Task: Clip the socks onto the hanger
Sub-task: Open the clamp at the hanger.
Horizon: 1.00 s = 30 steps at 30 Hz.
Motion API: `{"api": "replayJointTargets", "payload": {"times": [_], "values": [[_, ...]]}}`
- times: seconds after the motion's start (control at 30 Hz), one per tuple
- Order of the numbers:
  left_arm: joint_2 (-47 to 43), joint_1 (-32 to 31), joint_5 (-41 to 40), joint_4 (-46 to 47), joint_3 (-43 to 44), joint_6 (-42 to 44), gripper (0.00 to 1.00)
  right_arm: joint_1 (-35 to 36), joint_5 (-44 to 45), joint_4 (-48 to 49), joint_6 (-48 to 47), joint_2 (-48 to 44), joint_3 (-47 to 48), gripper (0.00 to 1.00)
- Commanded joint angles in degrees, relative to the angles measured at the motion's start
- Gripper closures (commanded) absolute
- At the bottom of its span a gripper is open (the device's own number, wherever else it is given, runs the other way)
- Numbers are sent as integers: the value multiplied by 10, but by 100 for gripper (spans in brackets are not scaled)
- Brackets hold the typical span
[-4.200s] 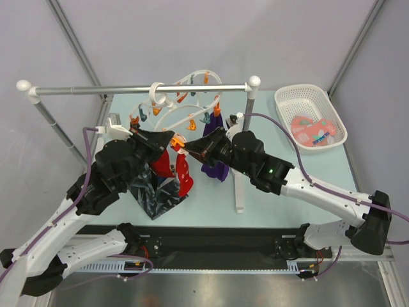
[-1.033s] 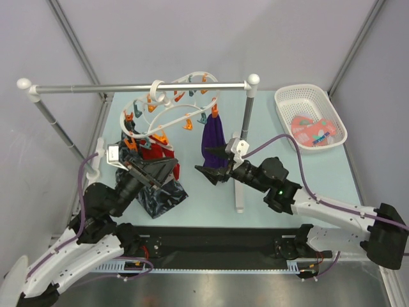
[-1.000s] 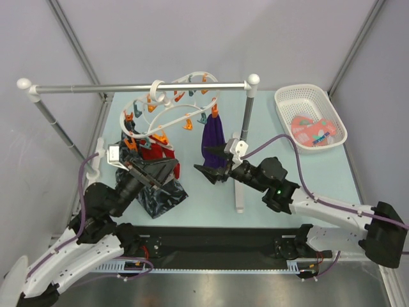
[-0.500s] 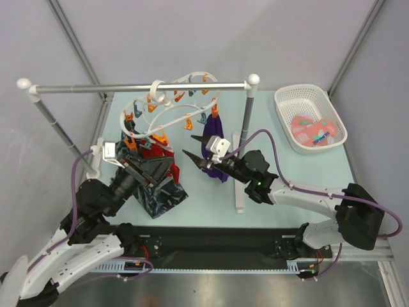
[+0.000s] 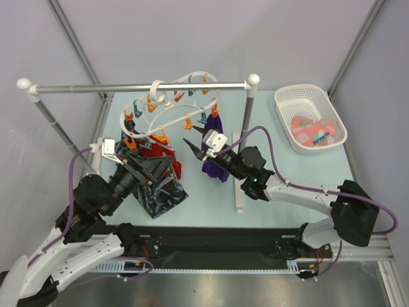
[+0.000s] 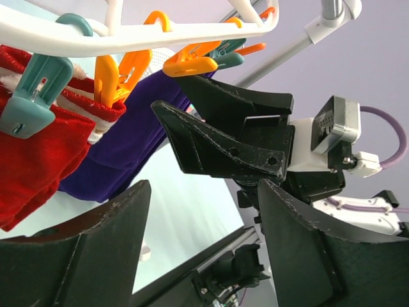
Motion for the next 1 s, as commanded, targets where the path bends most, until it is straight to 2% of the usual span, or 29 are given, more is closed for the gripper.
{"api": "replayJointTargets", "payload": {"times": [0.0,0.2,0.37,0.67,0.97], "values": [[-1,-3,-4,0,29,-21,27,-6,29,41,-12,-1,17,46],[40,-3,3,-25,66,-58,21,-22,17,57,-8,10,27,41],[84,-3,-10,-91,122,-121,22,-27,1,67,8,9,31,41],[117,-3,-11,-109,156,-184,21,-28,-26,85,45,14,35,49],[185,-3,2,-142,227,-188,24,-27,-31,76,65,11,39,55]]}}
